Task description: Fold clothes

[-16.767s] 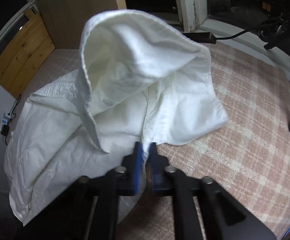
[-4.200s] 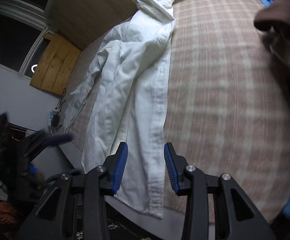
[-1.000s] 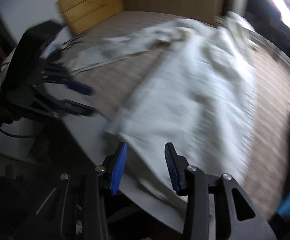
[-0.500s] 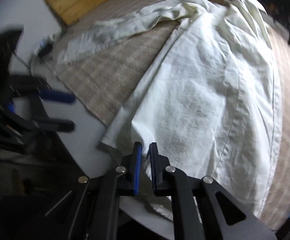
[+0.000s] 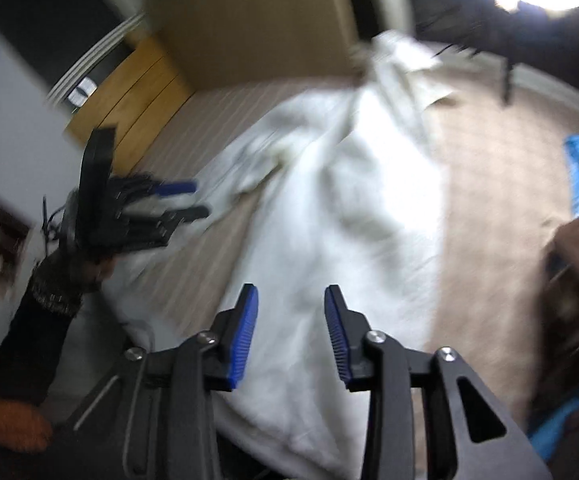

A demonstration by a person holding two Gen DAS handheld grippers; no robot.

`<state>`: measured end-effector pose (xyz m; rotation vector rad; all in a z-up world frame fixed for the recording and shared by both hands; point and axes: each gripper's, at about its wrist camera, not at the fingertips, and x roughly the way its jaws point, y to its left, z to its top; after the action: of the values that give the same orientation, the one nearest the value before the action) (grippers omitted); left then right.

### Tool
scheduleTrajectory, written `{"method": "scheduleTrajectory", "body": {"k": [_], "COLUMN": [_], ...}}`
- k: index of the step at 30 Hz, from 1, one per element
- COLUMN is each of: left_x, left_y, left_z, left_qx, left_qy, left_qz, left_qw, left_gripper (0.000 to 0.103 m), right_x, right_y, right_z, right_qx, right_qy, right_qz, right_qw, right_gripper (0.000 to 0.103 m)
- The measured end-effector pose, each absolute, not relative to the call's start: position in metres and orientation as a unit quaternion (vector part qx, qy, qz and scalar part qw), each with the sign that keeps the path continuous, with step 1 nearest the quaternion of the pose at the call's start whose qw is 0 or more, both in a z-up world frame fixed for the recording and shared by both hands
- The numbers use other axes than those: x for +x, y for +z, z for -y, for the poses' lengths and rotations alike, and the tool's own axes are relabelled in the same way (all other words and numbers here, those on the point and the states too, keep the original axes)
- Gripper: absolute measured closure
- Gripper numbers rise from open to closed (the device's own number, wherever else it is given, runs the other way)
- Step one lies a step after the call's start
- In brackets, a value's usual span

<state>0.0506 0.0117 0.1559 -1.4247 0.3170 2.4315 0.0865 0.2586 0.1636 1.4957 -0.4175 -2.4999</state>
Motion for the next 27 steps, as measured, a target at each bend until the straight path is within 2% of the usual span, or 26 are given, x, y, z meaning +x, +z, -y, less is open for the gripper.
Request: {"method": "scheduleTrajectory", "body": {"k": [4,7,9,10,13,17,18,22,23,24,27], "left_x": [-0.003,-0.025,-0.036,-0.038,-0.039,-0.032,-0.029,-0.02,-0.019,-0.017,-0.015], "left_y": [0.126,0.109,0.103,0.103,0.106,0.101,0.101,0.11,0.113,0.116,0.132], "left_z": [-0.034,-0.034,-0.029,-0.025,-0.012,0.004,0.005,0.001,-0.001,-0.002,-0.005], "left_qx": [-0.506,-0.516,-0.524,-0.525,-0.527,-0.547,-0.55,-0.554,-0.555,-0.558,-0.556], "left_qy": [0.833,0.825,0.823,0.824,0.827,0.817,0.815,0.806,0.804,0.801,0.802], "left_qz": [-0.182,-0.192,-0.178,-0.168,-0.152,-0.146,-0.148,-0.176,-0.182,-0.183,-0.188], "left_qw": [0.132,0.125,0.127,0.129,0.126,0.108,0.11,0.111,0.111,0.113,0.109], "left_gripper": [0.057,0.061,0.093,0.097,0.1,0.1,0.095,0.091,0.085,0.082,0.082], "right_x": [0.029,-0.02,-0.053,-0.067,-0.104,-0.144,-0.152,-0.174,-0.176,-0.176,-0.165], "right_y": [0.153,0.125,0.104,0.094,0.069,0.051,0.048,0.043,0.043,0.044,0.059], "right_z": [-0.306,-0.323,-0.332,-0.336,-0.342,-0.336,-0.334,-0.331,-0.333,-0.337,-0.358], "right_qx": [0.499,0.507,0.514,0.517,0.523,0.528,0.53,0.534,0.534,0.535,0.492], "right_qy": [-0.848,-0.842,-0.837,-0.832,-0.823,-0.825,-0.824,-0.826,-0.826,-0.824,-0.842], "right_qz": [0.162,0.174,0.183,0.194,0.212,0.182,0.177,0.15,0.148,0.154,0.194], "right_qw": [0.074,0.058,0.047,0.049,0.07,0.087,0.094,0.101,0.104,0.109,0.108], "right_gripper": [0.068,0.068,0.068,0.068,0.068,0.068,0.068,0.068,0.068,0.068,0.068]}}
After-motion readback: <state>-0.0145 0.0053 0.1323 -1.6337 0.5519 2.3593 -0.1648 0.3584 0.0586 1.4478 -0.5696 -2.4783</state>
